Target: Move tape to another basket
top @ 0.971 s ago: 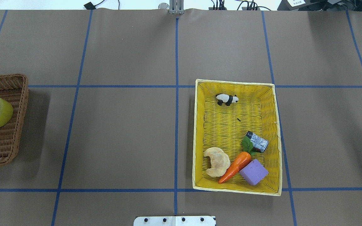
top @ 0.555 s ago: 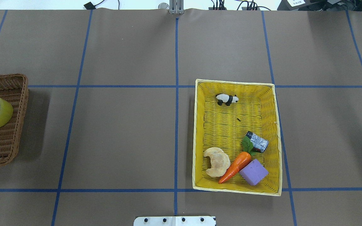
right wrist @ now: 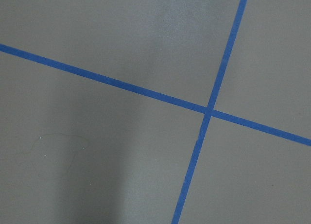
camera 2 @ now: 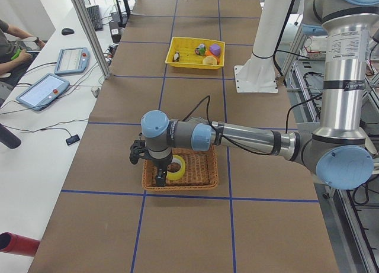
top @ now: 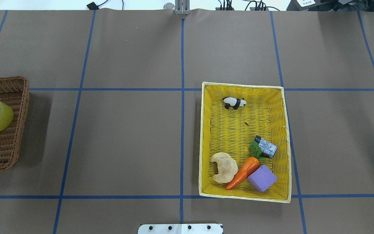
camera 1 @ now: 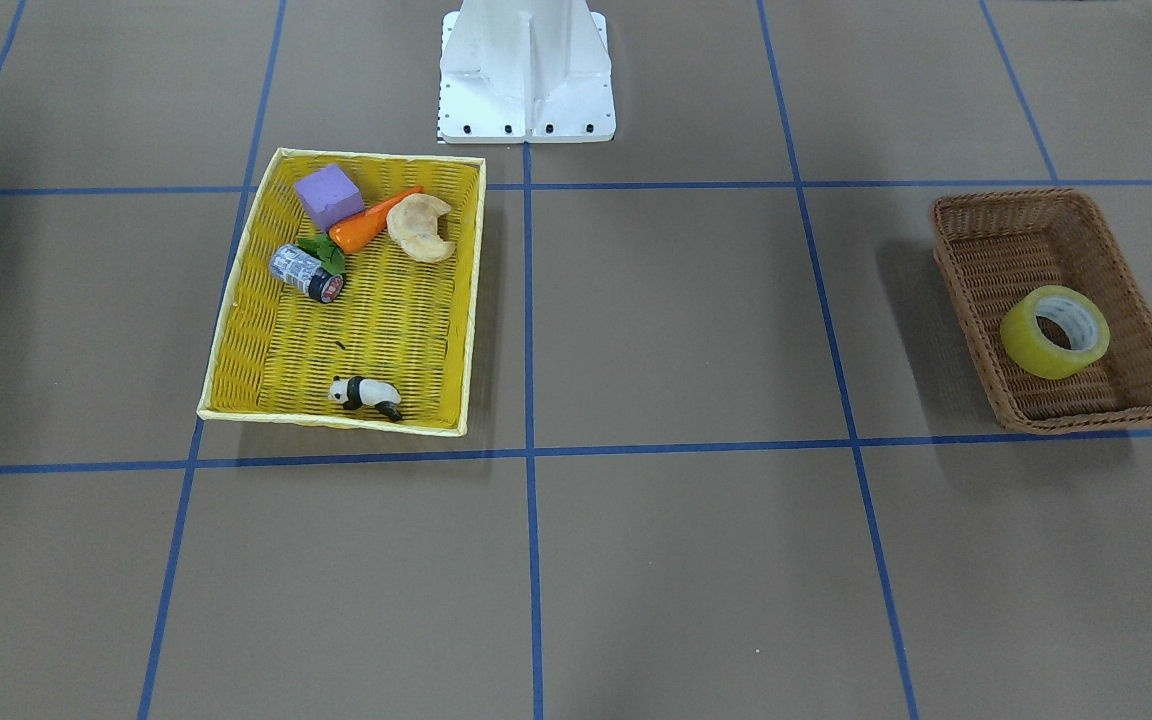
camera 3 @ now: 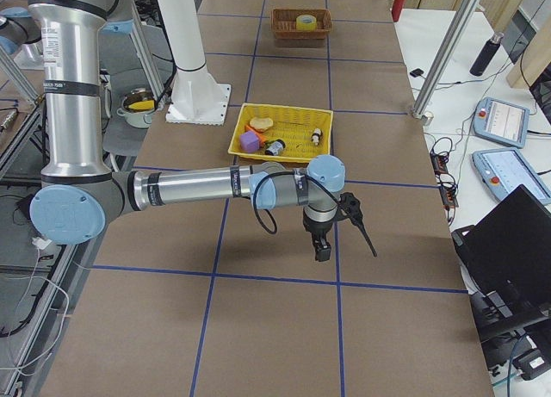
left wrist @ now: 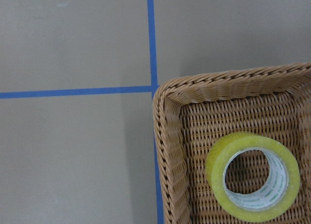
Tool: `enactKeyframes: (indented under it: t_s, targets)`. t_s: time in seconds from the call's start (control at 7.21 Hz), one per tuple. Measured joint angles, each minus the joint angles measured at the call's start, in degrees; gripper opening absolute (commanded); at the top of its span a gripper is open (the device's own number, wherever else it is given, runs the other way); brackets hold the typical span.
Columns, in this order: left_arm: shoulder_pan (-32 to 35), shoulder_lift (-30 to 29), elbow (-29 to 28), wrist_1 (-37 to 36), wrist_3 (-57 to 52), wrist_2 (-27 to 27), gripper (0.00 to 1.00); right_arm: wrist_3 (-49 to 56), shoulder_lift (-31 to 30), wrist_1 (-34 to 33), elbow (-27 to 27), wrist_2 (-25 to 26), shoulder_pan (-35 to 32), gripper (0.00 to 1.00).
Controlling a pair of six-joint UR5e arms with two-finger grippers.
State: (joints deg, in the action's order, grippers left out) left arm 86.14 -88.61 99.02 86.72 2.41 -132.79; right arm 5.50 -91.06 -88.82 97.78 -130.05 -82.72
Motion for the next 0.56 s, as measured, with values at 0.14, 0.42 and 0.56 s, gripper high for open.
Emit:
enactKeyframes:
  t_s: [0.14, 0.42, 0.56]
  targets:
    - [0.3, 0.9, 0.2, -0.1, -0.8, -0.1, 0.98, 0.0, 0.0, -0.1, 0.0, 0.2, 0.0, 1.00]
    - [0.3, 2.8, 0.3, 0.4, -0.8, -2.0, 0.98, 0.0, 0.0, -0.1, -0.1, 0.3, -0.1, 1.00]
    - [0.3, 3.0, 0.2, 0.6, -0.9, -2.8, 0.98, 0.0, 0.1, -0.4, -0.3, 0.4, 0.0, 1.00]
